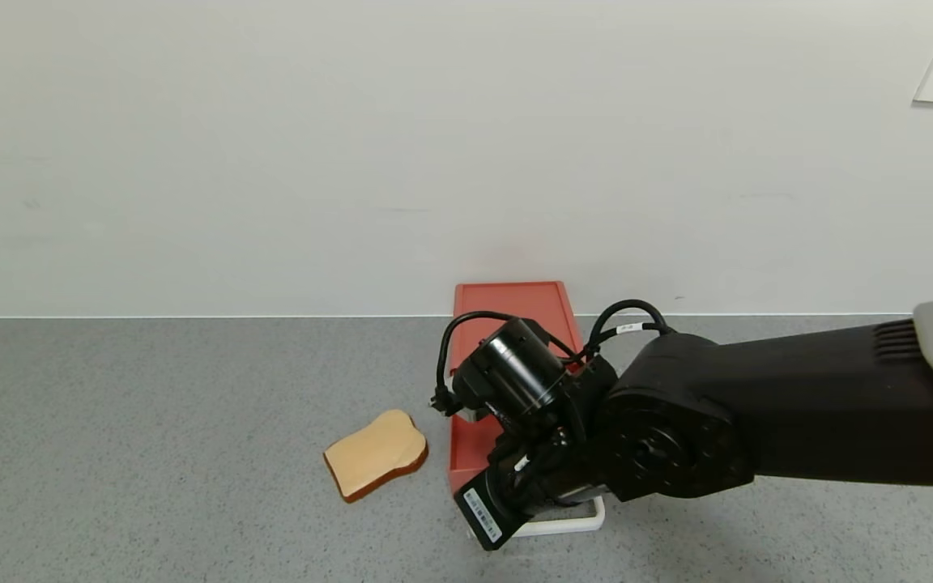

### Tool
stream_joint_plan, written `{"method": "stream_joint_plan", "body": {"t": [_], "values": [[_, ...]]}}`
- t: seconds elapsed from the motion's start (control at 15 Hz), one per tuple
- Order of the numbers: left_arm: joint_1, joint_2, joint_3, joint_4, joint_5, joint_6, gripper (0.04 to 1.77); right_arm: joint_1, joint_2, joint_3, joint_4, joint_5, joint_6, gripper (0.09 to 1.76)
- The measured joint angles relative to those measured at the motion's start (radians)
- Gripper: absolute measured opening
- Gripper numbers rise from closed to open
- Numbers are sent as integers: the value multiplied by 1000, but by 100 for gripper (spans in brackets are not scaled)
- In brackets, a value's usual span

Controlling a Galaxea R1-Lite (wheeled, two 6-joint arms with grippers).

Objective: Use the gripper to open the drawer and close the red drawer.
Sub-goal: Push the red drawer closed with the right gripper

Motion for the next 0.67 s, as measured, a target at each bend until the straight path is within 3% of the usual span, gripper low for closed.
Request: {"method": "stream_joint_plan", "body": {"t": [0.67], "values": [[0,0,0,0,0,1,172,25,96,-71,9,-36,6,12]]}}
